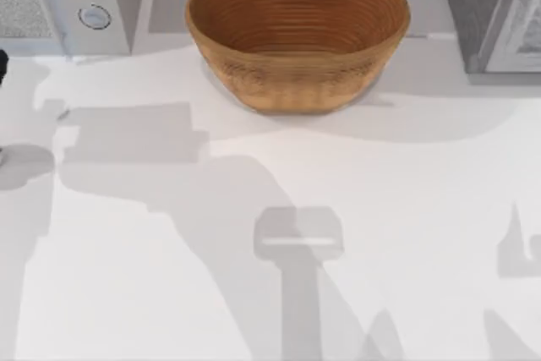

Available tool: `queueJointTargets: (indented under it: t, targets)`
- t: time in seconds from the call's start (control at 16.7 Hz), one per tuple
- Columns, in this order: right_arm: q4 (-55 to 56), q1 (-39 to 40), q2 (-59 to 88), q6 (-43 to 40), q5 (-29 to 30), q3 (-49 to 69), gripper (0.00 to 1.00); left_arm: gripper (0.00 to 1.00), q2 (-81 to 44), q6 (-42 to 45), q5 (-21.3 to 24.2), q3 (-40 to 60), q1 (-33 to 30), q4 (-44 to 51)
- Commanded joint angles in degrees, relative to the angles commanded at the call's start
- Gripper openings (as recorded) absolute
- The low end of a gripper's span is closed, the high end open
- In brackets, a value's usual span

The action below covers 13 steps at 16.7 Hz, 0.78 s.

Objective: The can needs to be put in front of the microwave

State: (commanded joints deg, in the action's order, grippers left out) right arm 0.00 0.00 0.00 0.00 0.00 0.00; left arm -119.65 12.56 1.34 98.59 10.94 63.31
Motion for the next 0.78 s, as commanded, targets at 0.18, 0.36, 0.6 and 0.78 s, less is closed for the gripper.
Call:
queueJointTargets:
  t: [0.18, 0.36, 0.6, 0.78]
  targets:
    - [0.0, 0.0, 0.0, 0.0, 0.0, 0.0, 1.0, 1.0, 0.0, 0.0, 0.0, 0.0, 0.0, 0.0]
    - [0.0, 0.0, 0.0, 0.0, 0.0, 0.0, 1.0, 1.0, 0.0, 0.0, 0.0, 0.2, -0.1, 0.2]
    - [0.0, 0.0, 0.0, 0.0, 0.0, 0.0, 1.0, 1.0, 0.2, 0.0, 0.0, 5.9, -0.1, 6.4]
    - [0.0, 0.0, 0.0, 0.0, 0.0, 0.0, 1.0, 1.0, 0.5, -0.1, 0.0, 8.3, -0.1, 8.8]
